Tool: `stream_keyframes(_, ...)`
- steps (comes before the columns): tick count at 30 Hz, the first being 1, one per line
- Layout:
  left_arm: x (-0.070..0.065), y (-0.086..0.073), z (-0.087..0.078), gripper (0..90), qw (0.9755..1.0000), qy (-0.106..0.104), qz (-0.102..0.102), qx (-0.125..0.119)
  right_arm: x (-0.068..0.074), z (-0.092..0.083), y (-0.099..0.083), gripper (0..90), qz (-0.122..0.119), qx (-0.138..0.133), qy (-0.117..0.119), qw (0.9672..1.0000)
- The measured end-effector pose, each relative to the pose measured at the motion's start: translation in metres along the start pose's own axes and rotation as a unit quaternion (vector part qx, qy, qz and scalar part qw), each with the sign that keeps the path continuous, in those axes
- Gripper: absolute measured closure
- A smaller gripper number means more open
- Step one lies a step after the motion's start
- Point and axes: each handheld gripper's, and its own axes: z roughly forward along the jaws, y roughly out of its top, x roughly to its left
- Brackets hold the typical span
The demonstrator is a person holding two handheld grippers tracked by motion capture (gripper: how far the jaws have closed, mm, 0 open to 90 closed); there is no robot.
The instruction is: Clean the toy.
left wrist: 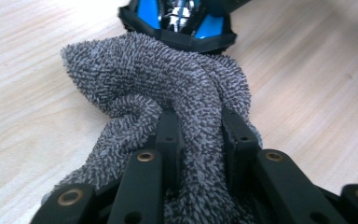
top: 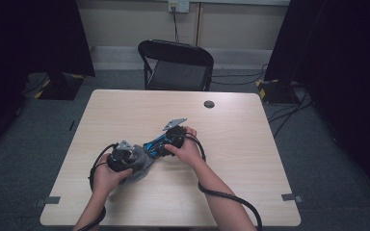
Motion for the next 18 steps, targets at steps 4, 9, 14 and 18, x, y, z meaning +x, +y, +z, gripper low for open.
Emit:
stream_keyframes(4,-0.005,0.0,0.0,71.9,1.0,-0.005,0.004,0.003,0.0,0.0,0.0,6.8,0.0,0.0,0.0,1.0)
stream_keyframes(9,-0.013,0.0,0.002,71.9,0.9999,-0.011,0.011,0.005,0.0,0.0,0.0,6.8,0.0,-0.001,0.0,1.0)
stream_keyframes(14,-0.023,0.001,0.003,72.0,0.9994,-0.026,0.022,0.009,0.0,0.0,0.0,6.8,-0.001,0.001,0.0,1.0)
stream_keyframes(18,-0.032,0.003,0.006,72.0,0.9988,-0.037,0.033,0.01,0.0,0.0,0.0,6.8,0.0,0.001,0.0,1.0)
